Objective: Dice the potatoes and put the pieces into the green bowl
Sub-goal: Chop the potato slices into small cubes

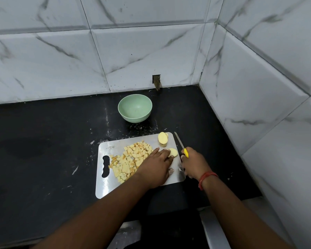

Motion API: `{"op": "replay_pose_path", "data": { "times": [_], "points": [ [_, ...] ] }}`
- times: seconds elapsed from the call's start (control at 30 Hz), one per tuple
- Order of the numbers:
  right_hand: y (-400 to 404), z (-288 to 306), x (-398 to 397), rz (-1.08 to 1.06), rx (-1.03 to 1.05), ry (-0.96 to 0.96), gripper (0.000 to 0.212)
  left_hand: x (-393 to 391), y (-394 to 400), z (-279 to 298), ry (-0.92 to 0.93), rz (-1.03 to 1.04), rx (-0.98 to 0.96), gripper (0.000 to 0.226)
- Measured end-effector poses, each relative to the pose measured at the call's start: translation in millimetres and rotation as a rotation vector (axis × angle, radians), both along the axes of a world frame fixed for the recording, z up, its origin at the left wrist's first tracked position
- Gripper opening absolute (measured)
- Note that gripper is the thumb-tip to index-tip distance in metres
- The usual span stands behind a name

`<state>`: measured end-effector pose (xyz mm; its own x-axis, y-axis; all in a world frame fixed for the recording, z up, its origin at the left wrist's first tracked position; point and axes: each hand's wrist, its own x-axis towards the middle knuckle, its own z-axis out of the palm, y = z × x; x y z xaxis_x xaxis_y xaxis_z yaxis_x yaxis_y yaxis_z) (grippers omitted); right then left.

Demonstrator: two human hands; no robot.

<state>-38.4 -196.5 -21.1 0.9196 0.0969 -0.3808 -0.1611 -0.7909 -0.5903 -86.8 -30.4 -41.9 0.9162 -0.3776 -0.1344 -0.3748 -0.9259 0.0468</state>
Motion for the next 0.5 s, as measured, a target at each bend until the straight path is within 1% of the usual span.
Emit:
{"op": "replay_pose_path", "data": {
  "times": [0.07, 0.23, 0.4, 0.5],
  "points": [
    [1, 0, -9, 0.052, -0.107, 0.019, 0.014, 0, 0, 1, 0.009, -0.003, -0.01, 0.063],
    [7, -1, -24, 0.142, -0.212, 0.021, 0.025, 5, -2, 5, -0.013, -0.017, 0.014, 0.06],
    [14, 5, -28, 0.133, -0.278, 0.121, 0.032, 2, -2, 4, 0.006, -0.004, 0.018, 0.06],
    [22, 7, -28, 0.104, -0.28, 0.187, 0.037, 2, -3, 4, -0.001, -0.004, 0.037, 0.06]
  ]
}}
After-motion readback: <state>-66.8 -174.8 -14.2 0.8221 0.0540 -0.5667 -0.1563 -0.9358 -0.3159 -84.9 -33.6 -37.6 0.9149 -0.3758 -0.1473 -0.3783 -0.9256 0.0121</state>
